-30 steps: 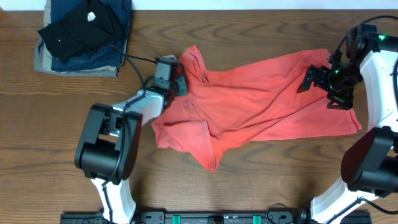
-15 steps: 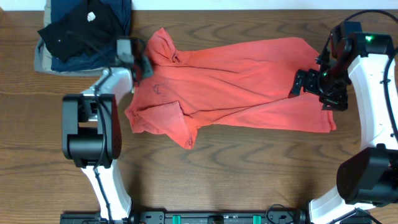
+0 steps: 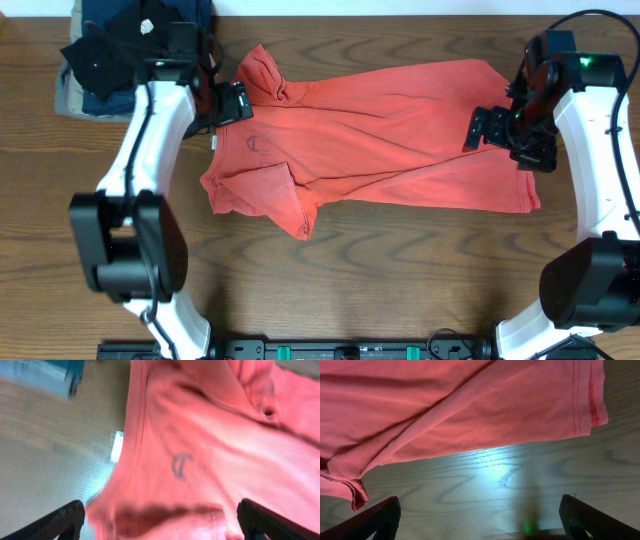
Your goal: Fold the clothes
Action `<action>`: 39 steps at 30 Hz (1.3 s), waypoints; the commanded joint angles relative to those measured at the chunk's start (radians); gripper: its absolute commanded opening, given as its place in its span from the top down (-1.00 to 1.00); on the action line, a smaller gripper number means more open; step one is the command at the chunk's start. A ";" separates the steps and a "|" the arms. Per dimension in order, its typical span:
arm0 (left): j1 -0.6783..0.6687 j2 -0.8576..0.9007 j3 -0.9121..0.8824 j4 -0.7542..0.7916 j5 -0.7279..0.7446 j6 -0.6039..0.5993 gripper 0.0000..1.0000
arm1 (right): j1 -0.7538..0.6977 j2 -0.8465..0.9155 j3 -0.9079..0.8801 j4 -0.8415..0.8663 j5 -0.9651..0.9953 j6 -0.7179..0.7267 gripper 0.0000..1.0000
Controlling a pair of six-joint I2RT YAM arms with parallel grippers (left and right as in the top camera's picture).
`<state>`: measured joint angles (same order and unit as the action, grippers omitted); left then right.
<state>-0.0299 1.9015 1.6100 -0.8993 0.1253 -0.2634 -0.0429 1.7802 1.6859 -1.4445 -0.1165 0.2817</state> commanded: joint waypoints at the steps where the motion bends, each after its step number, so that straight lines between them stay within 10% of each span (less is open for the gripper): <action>1: 0.000 -0.024 0.019 -0.093 0.061 -0.003 -0.96 | 0.034 -0.013 -0.023 0.011 0.008 0.016 -0.98; 10: -0.075 -0.020 -0.136 -0.195 0.204 -0.005 -0.96 | 0.090 -0.013 -0.152 0.132 0.008 0.018 -0.99; 24: -0.298 -0.013 -0.306 0.090 0.087 -0.275 -1.00 | 0.103 -0.013 -0.243 0.177 0.007 0.018 -0.98; 39: -0.307 0.056 -0.307 0.166 -0.051 -0.296 -0.50 | 0.103 -0.013 -0.243 0.184 0.007 0.018 -0.98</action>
<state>-0.3367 1.9308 1.3056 -0.7326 0.1043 -0.5503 0.0460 1.7802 1.4498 -1.2621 -0.1146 0.2821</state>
